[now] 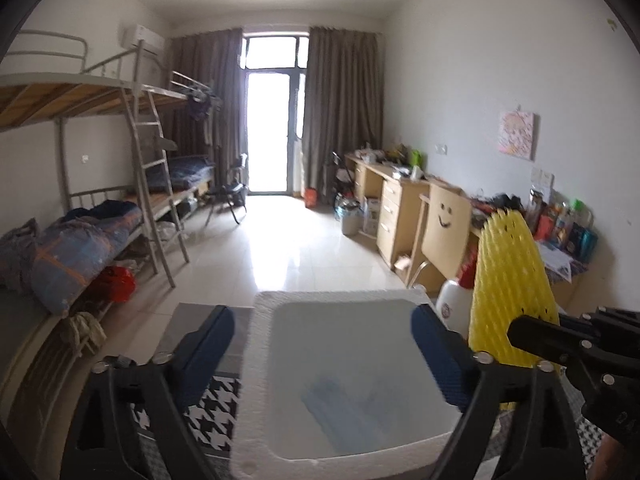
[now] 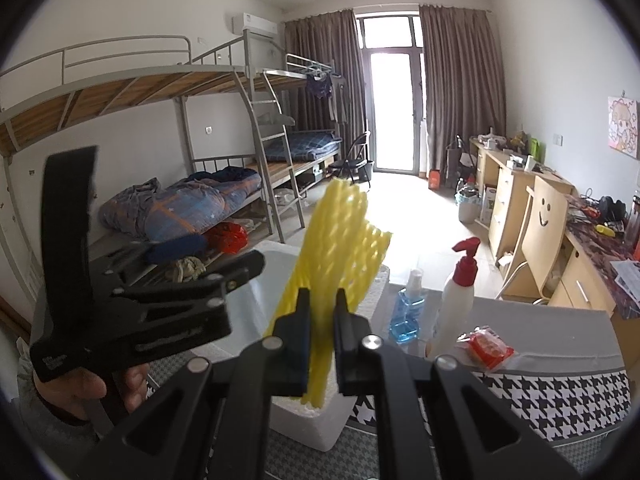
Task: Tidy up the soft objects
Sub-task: 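Lower both tools over the foam box and open both grippers to drop items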
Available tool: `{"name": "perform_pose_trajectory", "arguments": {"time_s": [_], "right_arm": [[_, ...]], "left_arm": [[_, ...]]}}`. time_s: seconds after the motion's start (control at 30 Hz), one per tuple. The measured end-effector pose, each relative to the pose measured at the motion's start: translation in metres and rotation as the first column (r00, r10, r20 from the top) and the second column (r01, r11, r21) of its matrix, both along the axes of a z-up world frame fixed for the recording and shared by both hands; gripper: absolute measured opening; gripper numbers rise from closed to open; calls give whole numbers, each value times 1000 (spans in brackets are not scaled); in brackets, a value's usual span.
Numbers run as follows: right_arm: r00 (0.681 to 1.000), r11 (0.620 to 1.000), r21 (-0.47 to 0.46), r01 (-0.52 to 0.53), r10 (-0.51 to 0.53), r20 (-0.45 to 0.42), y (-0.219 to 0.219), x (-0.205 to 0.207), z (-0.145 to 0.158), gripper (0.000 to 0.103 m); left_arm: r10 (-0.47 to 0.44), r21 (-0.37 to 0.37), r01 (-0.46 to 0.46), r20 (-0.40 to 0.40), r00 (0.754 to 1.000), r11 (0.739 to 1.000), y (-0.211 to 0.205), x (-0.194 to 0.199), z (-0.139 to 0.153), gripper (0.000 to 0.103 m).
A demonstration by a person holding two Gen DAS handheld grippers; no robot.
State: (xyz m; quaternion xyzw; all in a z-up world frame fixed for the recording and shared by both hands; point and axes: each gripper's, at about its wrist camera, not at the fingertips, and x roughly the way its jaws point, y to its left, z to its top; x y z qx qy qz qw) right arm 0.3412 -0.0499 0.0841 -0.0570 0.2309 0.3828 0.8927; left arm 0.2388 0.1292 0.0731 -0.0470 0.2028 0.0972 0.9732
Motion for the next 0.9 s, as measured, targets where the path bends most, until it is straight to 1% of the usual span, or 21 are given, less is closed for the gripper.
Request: {"name": "perform_pose_trajectory", "arguments": {"time_s": [0.03, 0.17, 0.37, 0.6, 0.73, 0.9], "right_arm": [[1000, 1000, -1, -1, 1, 0, 1, 0, 0, 12], [1000, 1000, -8, -6, 6, -3, 4, 0, -1, 12], [1000, 1000, -14, -22, 22, -8, 10, 2, 0, 12], [999, 999, -26, -43, 42, -16, 17, 5, -2, 12], [999, 998, -34, -44, 44, -18, 22, 10, -3, 12], [997, 998, -34, -62, 60, -43, 28, 14, -6, 12]], "left_arm": [[6, 1, -6, 3, 1000, 1000, 1, -2, 1, 97], [30, 20, -30, 21, 999, 999, 0, -8, 6, 102], [62, 39, -63, 25, 998, 997, 4, -15, 7, 102], [98, 18, -98, 8, 995, 995, 17, -22, 1, 102], [108, 12, -108, 16, 994, 994, 24, -30, -1, 102], [125, 15, -125, 30, 992, 992, 30, -37, -1, 102]]}}
